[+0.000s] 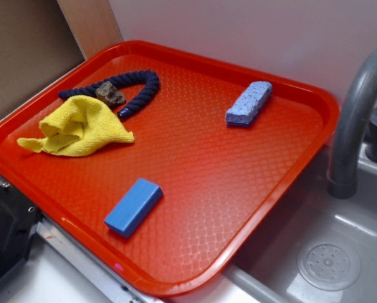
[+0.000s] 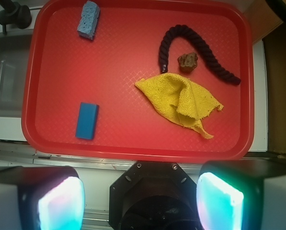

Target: Grab the blue sponge.

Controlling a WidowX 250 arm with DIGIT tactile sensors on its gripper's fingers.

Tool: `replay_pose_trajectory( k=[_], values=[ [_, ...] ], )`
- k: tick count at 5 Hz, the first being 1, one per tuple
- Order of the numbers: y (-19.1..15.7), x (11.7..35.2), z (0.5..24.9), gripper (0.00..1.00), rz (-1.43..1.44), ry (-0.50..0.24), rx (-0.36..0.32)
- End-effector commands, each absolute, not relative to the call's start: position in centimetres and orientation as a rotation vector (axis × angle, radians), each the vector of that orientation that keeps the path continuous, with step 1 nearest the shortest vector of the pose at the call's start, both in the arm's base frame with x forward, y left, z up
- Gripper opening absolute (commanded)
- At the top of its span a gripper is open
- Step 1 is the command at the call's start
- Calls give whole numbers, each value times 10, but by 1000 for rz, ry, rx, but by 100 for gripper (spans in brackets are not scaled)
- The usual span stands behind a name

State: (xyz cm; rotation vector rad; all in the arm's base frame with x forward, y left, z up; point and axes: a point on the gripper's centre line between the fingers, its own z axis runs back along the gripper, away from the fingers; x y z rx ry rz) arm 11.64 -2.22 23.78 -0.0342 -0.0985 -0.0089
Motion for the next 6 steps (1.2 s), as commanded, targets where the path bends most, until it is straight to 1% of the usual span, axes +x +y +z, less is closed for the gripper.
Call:
replay_pose_trajectory(
  k=[1, 2, 3, 4, 5, 6],
  values=[
    [-22, 116, 238, 100, -9, -99, -34],
    [-22, 123, 232, 100, -3, -135, -62],
    [-24, 141, 220, 100, 3, -206, -57],
    [-41, 169, 194, 100, 39, -268, -17],
    [-63, 194, 171, 100, 16, -280, 30],
    [-103, 206, 148, 100, -14, -261, 72]
  ],
)
